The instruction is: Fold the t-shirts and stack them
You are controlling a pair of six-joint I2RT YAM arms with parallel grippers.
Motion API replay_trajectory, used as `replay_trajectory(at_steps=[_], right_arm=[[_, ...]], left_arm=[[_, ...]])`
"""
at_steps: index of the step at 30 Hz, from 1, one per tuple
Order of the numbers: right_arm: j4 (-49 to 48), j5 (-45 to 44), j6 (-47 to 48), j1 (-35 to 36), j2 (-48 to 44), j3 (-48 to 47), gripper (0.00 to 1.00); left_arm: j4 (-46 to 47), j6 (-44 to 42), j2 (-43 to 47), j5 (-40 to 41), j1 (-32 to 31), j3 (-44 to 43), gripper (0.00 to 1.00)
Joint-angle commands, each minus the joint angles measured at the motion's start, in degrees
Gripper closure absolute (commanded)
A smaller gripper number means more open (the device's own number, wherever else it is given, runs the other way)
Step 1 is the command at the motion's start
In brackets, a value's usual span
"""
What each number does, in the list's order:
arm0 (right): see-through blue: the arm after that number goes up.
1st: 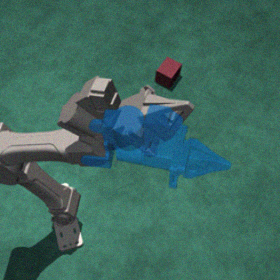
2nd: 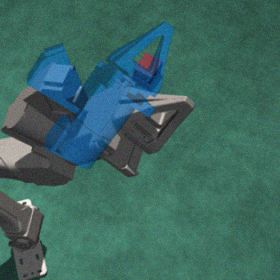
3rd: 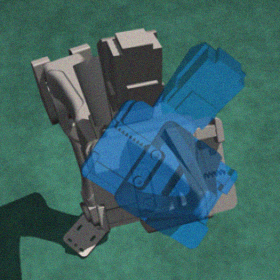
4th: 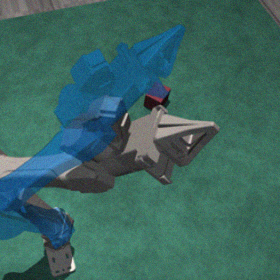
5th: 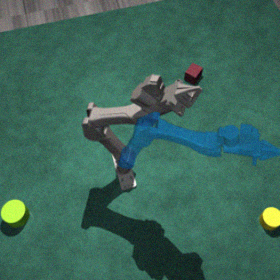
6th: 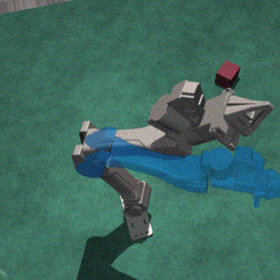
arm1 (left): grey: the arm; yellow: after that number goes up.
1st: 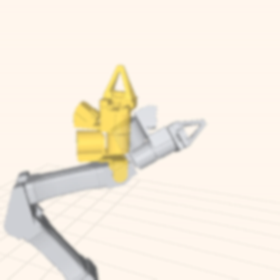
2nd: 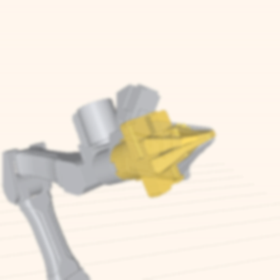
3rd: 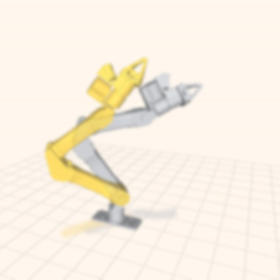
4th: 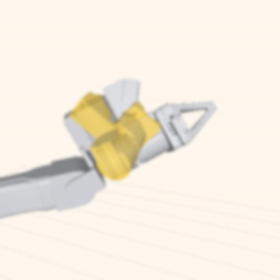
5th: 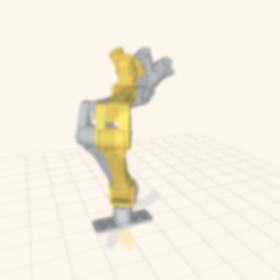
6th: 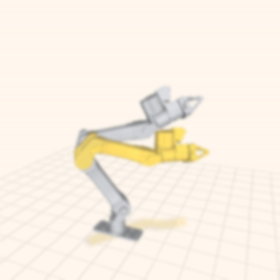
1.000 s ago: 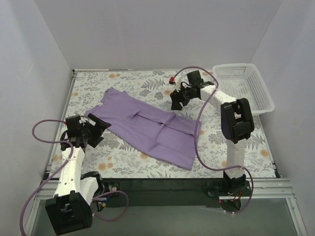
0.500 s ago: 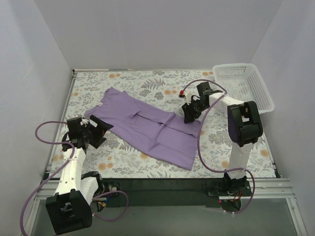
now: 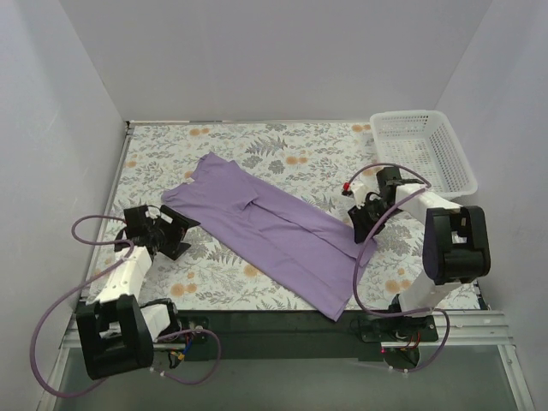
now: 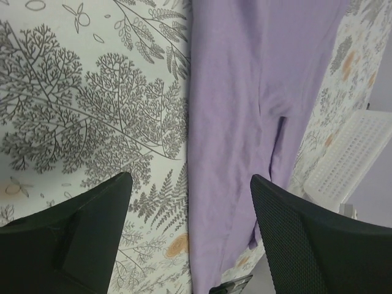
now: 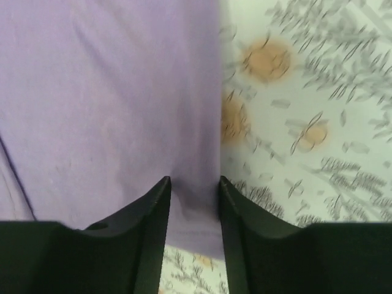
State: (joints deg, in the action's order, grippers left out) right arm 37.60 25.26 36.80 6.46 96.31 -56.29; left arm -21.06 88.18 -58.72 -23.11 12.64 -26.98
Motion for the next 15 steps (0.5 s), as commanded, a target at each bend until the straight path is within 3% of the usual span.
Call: replay_trajectory(at_steps=[1,2,6,15], right_arm=[[7.0,-2.4,5.3,-1.4,-5.9,2.8,0.55],[7.7,-2.5,5.7,-1.6,-8.6,3.1,0.48],[8.1,-0.9,7.1,-1.9,-13.7,1.6,0.38],[7.3,16.6,5.0,-1.6,-7.9,-6.6,0.35]], left_arm=[[8.7,0.9,-7.2,-1.2,0.2,0.0,0.23],[9.5,0.3,-9.5,-1.0,0.1,-0.5,0.25],[11.7,-1.1,-20.2,-0.4,0.2,-5.5,0.32],[3.0,-2.8,-41.2,9.8,0.1,-24.2,0.52]])
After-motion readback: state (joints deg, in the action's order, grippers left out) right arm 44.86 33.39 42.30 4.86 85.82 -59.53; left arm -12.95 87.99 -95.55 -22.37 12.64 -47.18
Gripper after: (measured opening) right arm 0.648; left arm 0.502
